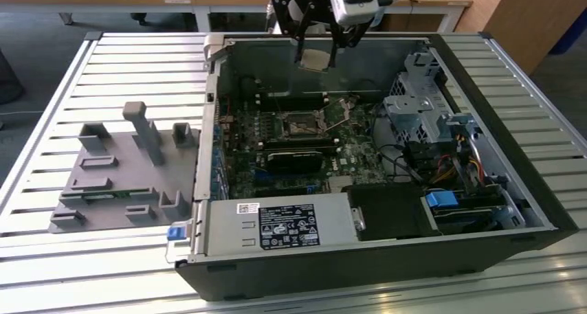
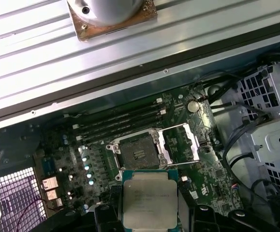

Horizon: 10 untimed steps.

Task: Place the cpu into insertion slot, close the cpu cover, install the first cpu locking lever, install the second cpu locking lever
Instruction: 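Place the cpu into insertion slot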

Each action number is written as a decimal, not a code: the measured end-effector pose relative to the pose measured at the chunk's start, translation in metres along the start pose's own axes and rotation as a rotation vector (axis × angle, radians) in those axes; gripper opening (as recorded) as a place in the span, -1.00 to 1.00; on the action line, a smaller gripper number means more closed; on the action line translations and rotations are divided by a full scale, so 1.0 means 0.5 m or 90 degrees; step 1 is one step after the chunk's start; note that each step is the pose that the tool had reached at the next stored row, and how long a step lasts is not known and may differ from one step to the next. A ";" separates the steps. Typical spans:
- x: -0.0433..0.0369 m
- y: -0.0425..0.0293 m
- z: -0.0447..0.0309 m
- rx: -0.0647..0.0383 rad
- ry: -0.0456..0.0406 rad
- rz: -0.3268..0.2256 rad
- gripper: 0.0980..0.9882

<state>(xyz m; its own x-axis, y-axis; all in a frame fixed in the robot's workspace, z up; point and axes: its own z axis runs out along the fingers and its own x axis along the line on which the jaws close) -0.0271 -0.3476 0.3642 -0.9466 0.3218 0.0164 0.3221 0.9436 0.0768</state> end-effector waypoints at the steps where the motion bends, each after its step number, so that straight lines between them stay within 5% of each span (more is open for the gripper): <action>1: 0.000 0.000 0.000 0.000 -0.0001 0.002 0.00; 10: 0.000 0.000 0.001 0.000 -0.0015 0.019 0.00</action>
<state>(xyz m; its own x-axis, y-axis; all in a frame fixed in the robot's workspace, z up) -0.0271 -0.3476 0.3637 -0.9366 0.3500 0.0163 0.3502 0.9336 0.0766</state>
